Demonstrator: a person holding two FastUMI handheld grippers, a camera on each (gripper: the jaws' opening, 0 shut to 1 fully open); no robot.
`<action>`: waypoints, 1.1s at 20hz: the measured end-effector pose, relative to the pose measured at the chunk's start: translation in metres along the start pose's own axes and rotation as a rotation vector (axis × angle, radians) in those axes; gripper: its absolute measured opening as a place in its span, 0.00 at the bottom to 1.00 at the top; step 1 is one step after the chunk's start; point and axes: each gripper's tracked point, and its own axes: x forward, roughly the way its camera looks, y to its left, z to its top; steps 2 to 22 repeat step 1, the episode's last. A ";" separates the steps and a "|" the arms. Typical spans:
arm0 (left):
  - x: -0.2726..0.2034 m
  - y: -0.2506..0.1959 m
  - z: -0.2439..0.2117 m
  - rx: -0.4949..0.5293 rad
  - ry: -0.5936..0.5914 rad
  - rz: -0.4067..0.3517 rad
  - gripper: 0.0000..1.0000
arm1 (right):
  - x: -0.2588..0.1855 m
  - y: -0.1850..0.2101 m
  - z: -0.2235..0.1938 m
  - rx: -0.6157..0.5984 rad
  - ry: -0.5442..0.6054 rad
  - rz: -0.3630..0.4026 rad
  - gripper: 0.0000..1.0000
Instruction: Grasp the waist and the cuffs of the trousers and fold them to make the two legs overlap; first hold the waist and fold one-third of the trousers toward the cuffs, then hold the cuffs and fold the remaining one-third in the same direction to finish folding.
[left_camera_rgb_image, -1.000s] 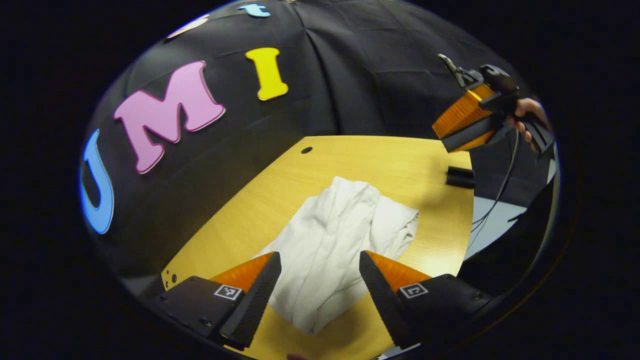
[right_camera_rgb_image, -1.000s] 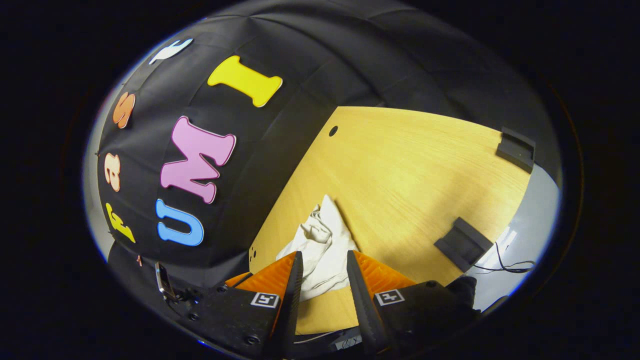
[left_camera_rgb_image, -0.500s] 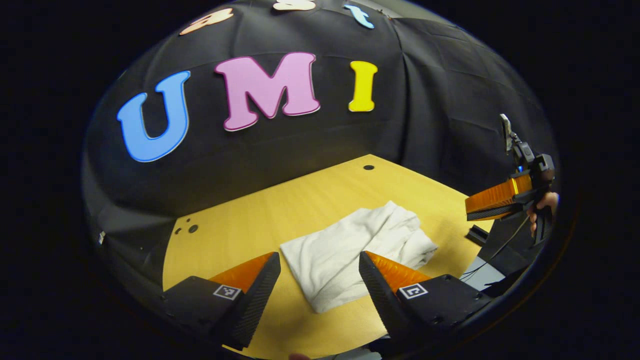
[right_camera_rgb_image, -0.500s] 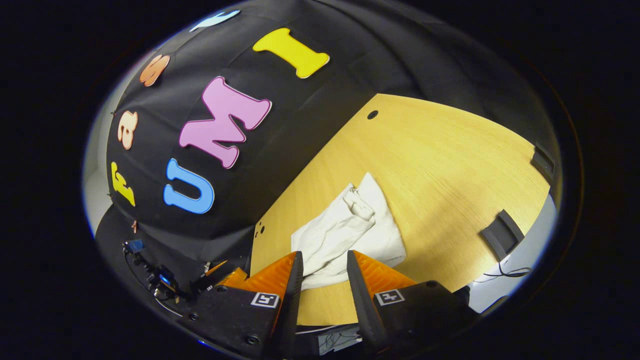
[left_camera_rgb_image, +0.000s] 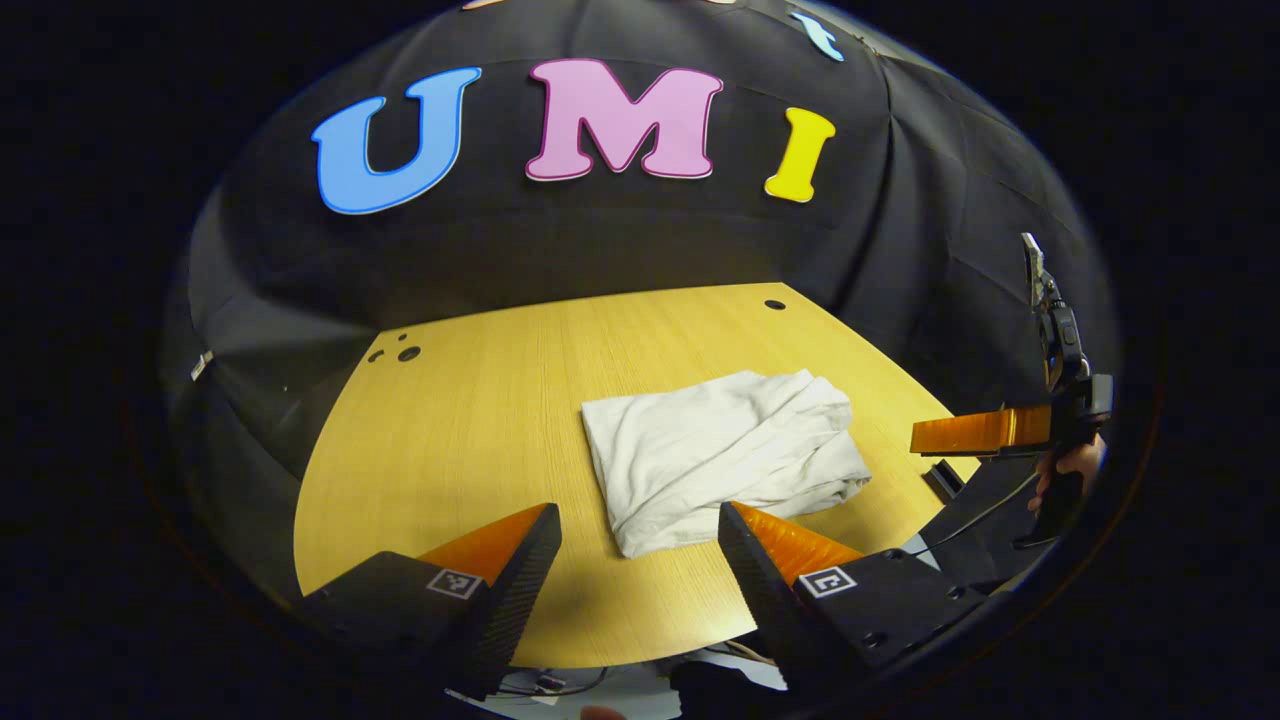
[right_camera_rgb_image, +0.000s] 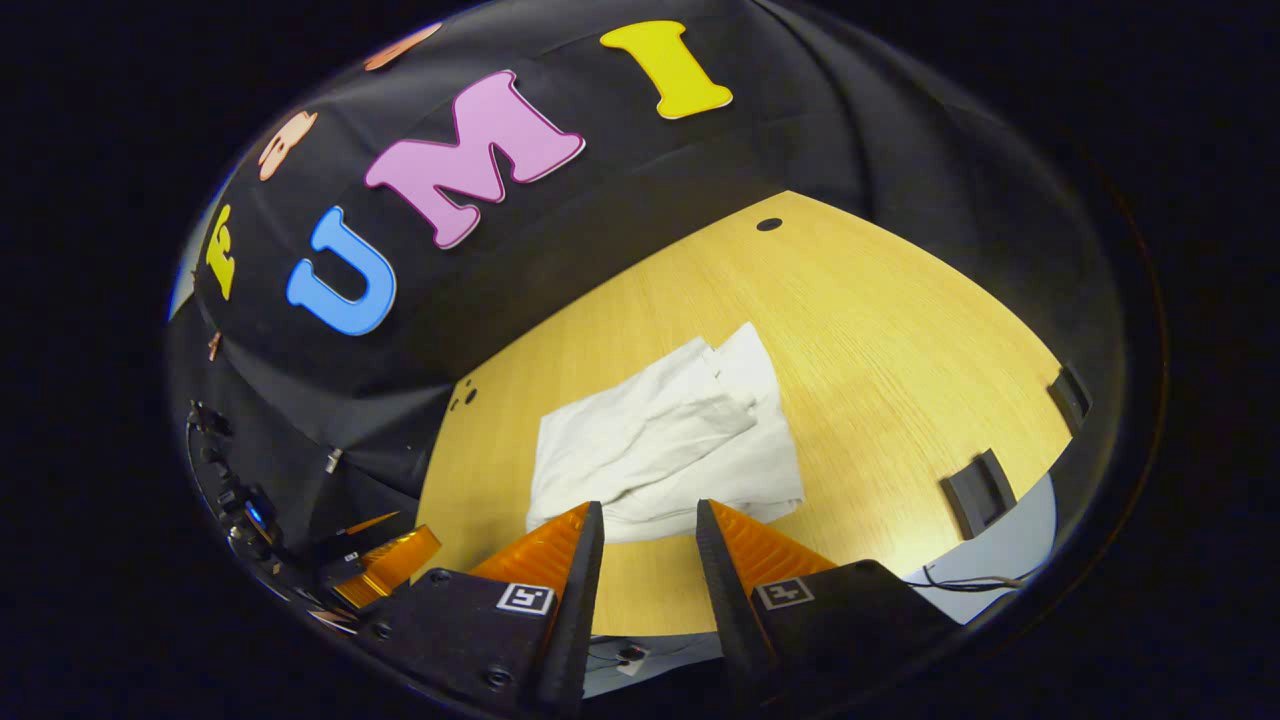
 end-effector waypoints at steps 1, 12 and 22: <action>0.000 -0.001 -0.005 -0.012 0.012 0.000 0.99 | 0.002 -0.005 -0.004 -0.024 0.012 -0.028 0.58; 0.000 -0.001 -0.005 -0.012 0.012 0.000 0.99 | 0.002 -0.005 -0.004 -0.024 0.012 -0.028 0.58; 0.000 -0.001 -0.005 -0.012 0.012 0.000 0.99 | 0.002 -0.005 -0.004 -0.024 0.012 -0.028 0.58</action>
